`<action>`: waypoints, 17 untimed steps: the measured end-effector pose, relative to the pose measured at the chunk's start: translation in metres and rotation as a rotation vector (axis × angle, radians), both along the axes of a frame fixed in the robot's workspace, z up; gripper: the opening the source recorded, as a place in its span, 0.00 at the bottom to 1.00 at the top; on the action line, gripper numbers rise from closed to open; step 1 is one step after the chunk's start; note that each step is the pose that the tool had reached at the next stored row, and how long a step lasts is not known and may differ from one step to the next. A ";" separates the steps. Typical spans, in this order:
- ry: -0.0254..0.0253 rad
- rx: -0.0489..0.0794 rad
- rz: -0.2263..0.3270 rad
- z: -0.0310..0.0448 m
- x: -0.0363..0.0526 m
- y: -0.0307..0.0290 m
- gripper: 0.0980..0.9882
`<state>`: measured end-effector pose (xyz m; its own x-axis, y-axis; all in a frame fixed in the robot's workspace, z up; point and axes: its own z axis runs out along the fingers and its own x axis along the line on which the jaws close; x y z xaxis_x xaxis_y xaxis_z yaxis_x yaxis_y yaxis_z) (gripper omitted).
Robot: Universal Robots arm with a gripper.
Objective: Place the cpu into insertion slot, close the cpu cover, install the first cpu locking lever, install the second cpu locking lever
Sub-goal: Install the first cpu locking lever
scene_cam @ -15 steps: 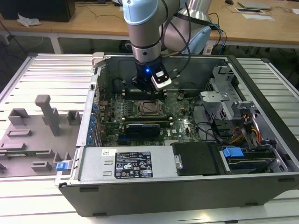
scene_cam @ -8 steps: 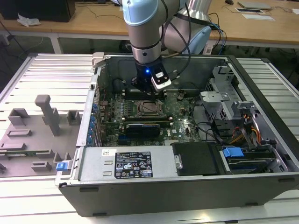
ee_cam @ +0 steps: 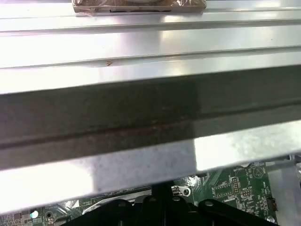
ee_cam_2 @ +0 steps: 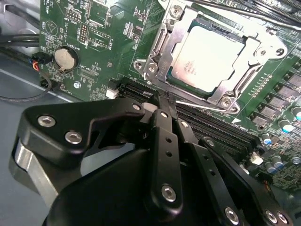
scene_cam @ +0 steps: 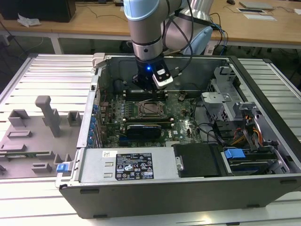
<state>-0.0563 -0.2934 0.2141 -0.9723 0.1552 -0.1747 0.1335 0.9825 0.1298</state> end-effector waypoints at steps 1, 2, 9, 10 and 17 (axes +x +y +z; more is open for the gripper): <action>0.0001 0.000 0.000 0.0000 0.0000 0.0000 0.01; 0.0001 0.000 0.000 0.0001 0.0000 0.0000 0.01; 0.0002 0.003 -0.039 -0.0001 -0.0035 0.0006 0.01; 0.0001 0.003 -0.055 -0.0005 -0.0035 0.0013 0.01; 0.0000 0.003 -0.084 -0.0016 -0.0035 0.0066 0.01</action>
